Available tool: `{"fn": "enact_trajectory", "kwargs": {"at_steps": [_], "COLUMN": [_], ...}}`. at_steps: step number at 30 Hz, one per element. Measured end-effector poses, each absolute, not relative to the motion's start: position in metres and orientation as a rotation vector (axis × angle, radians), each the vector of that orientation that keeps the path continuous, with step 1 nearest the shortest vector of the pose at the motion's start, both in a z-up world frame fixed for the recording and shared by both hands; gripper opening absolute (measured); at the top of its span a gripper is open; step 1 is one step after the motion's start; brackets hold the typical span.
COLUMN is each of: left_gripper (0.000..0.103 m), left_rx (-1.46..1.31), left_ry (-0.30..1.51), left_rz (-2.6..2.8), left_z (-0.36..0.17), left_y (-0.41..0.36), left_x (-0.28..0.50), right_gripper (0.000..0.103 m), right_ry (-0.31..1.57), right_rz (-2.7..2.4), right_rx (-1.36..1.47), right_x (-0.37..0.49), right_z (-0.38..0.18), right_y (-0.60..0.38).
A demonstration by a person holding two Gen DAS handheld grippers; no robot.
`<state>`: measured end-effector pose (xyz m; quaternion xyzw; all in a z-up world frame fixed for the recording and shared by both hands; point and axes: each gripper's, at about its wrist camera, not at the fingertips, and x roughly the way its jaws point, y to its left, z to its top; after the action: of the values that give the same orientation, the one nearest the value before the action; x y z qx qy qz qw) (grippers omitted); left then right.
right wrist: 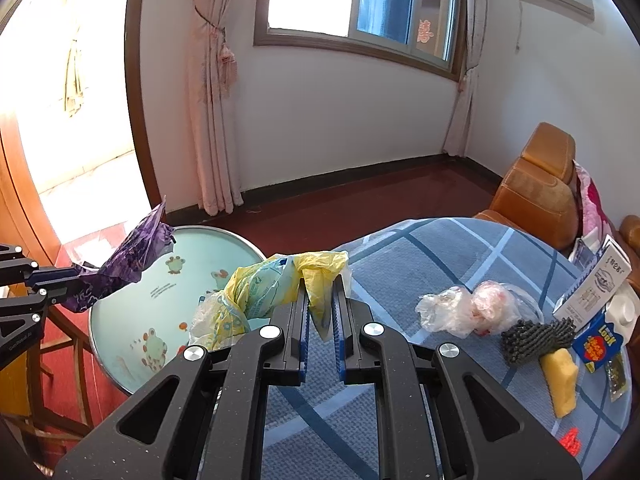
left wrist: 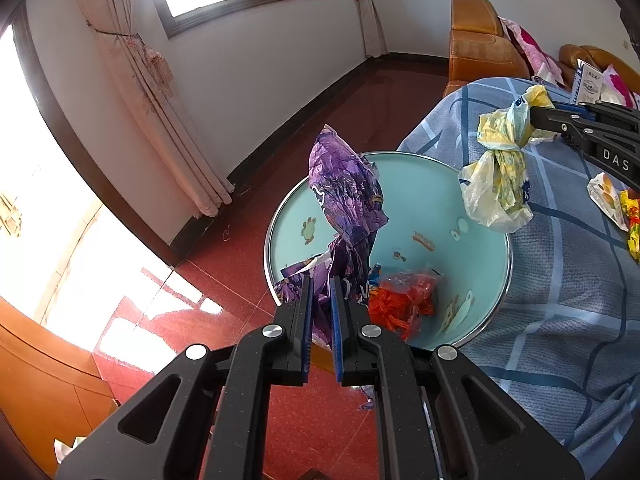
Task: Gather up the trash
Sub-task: 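Open both tools to drop the wrapper and bag into the bin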
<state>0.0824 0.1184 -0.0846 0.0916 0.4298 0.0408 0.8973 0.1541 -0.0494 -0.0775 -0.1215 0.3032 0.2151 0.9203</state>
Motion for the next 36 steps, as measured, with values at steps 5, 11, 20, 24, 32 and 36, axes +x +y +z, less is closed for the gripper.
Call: {"fn": "enact_trajectory", "kwargs": {"at_steps": [5,11,20,24,32,36], "left_gripper": [0.008,0.008,0.022,0.034,0.040,0.040], "left_rx": [0.189,0.187,0.172,0.169,0.165,0.164], "left_ry": [0.891,0.889,0.872,0.862,0.860,0.859], "left_rz": [0.084,0.084,0.096,0.107,0.113,0.114], "left_z": [-0.085,-0.084,-0.082,-0.080,-0.080,-0.080], "left_y": [0.118,0.119,0.122,0.123,0.124,0.123], "left_x": [0.082,0.082,0.081,0.081,0.081,0.081], "right_gripper": [0.011,0.011,0.030,0.041,0.049,0.050], "right_ry": [0.624,0.623,0.630,0.646,0.651,0.648], "right_rz": [0.447,0.456,0.503,0.501,0.489,0.490], "right_rx": [-0.254,-0.259,-0.269,-0.270,-0.252,-0.256], "right_x": [0.153,0.152,0.152,0.152,0.152,0.149], "right_z": [-0.078,-0.077,-0.080,-0.085,-0.085,-0.084], "right_y": [-0.047,-0.044,-0.033,-0.032,-0.038,-0.038]}}
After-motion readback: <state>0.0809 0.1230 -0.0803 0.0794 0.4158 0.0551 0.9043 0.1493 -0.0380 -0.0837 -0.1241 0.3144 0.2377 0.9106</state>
